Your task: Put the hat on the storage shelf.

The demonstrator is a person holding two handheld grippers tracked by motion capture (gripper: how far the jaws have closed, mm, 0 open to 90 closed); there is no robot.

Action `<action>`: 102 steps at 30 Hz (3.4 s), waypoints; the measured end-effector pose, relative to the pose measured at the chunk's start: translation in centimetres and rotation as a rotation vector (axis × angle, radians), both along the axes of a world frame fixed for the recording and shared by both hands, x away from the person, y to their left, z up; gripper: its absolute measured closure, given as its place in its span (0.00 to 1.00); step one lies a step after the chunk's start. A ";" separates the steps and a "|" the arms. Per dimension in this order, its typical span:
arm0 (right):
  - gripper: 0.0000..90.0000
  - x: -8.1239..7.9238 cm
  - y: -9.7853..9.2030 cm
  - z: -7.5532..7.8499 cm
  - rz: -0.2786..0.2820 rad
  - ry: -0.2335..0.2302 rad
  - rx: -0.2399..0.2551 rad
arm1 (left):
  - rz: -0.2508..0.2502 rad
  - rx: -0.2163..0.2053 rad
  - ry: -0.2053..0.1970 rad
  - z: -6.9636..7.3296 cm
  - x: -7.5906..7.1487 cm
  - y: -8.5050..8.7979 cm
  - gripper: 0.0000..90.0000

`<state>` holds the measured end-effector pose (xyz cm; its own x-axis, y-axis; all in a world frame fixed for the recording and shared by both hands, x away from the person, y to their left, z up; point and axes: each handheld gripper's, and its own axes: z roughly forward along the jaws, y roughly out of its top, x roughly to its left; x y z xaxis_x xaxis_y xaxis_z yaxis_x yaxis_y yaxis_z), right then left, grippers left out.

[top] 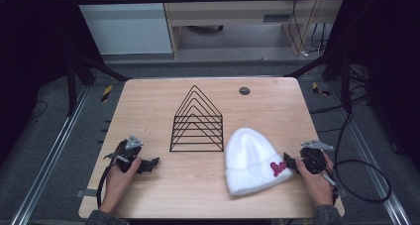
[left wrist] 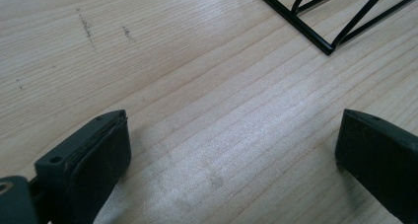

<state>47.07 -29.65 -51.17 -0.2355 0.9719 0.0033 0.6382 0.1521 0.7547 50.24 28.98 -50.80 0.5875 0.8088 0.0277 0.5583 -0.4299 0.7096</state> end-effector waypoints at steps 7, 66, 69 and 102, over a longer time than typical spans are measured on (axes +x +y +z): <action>0.21 0.0 0.1 0.0 -0.009 0.003 0.009 | 0.002 -0.003 0.000 0.0 0.0 0.0 0.00; 0.83 9.7 12.2 4.2 0.342 0.279 -0.001 | 0.004 -0.004 -0.001 0.0 -0.1 0.0 0.00; 0.91 9.1 12.3 4.7 0.349 0.268 -0.033 | 0.004 -0.004 -0.001 0.0 -0.1 0.0 0.00; 0.92 -6.2 11.8 17.9 0.427 -0.212 0.037 | -0.025 -0.050 -0.198 6.0 -1.7 -1.2 0.03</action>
